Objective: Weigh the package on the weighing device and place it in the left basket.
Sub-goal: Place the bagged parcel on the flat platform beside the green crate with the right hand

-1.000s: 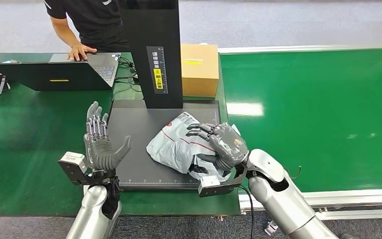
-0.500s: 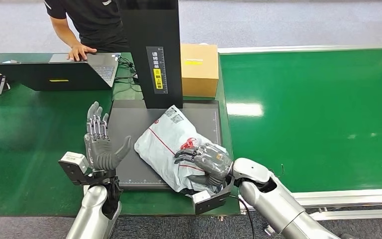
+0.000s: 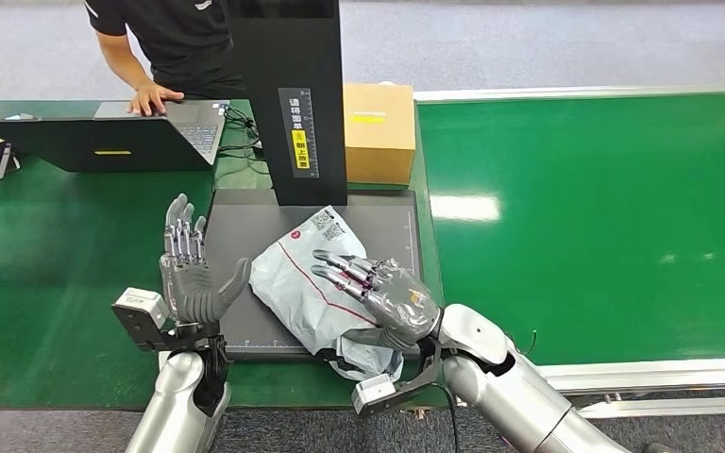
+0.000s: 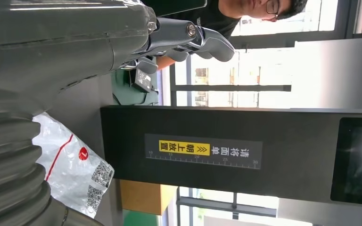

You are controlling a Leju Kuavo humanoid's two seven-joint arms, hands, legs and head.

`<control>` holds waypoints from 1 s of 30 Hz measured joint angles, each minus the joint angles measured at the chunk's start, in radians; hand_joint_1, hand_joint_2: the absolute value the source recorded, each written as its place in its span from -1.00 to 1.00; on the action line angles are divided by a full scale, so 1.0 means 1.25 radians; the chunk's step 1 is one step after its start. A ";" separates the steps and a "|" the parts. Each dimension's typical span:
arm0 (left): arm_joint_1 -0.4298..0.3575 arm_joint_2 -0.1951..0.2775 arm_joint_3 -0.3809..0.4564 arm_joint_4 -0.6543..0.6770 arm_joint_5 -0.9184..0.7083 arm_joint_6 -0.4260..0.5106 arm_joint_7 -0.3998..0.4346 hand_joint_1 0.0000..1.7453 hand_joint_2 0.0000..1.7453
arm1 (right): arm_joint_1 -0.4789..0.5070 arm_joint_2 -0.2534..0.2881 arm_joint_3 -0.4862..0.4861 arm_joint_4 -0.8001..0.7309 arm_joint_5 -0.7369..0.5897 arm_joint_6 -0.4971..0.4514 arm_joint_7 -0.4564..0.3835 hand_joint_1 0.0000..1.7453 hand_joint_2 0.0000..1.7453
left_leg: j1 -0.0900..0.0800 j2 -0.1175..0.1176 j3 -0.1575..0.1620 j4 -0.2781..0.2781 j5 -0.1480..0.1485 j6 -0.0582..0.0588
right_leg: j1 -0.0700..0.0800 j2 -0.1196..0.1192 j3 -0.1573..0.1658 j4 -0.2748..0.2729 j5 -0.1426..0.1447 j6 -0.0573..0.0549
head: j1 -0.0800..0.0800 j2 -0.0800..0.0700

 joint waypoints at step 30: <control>0.022 0.005 0.002 0.001 0.018 0.016 0.000 -1.00 1.00 | 0.144 -0.003 -0.213 -0.171 -0.309 0.083 0.041 -1.00 1.00 | 0.000 0.000 0.000 0.000 0.000 0.000 | 0.000 0.000 0.000 0.000 0.000 0.000 | 0.000 0.000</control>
